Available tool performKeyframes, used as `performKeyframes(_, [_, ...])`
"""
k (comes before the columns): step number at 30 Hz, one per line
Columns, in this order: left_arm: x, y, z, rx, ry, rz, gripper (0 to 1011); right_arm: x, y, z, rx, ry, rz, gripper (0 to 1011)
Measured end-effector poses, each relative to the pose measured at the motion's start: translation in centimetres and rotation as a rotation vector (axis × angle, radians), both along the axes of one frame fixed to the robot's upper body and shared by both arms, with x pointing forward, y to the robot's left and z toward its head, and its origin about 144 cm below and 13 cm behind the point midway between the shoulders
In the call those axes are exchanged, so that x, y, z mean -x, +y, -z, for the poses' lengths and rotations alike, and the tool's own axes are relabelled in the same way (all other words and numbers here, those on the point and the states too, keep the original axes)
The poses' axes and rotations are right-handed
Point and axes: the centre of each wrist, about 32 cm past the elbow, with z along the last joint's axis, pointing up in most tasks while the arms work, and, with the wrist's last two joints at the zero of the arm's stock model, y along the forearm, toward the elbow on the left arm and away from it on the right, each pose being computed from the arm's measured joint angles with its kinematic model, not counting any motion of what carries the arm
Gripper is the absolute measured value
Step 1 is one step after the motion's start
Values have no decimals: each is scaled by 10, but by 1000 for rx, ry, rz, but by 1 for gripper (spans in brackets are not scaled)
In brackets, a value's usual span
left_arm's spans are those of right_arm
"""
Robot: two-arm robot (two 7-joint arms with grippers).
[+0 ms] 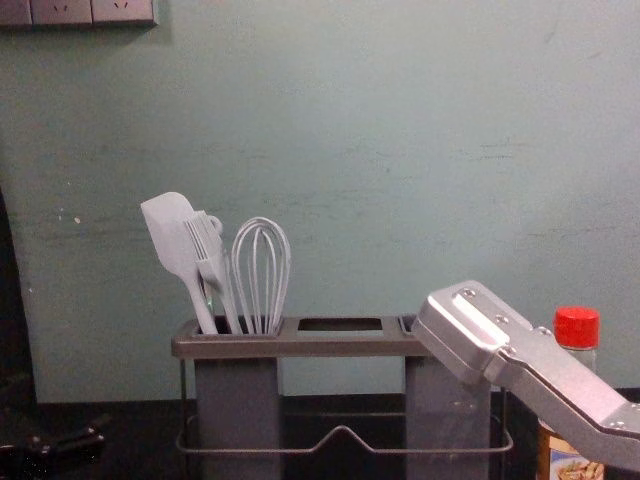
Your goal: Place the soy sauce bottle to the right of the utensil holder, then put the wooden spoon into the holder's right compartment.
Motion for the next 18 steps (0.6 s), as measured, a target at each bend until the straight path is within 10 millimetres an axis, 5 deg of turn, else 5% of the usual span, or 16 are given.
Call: performKeyframes(18, [0, 0, 0, 0, 0, 0, 1005, 6, -7, -7, -39, -74, 11, 839])
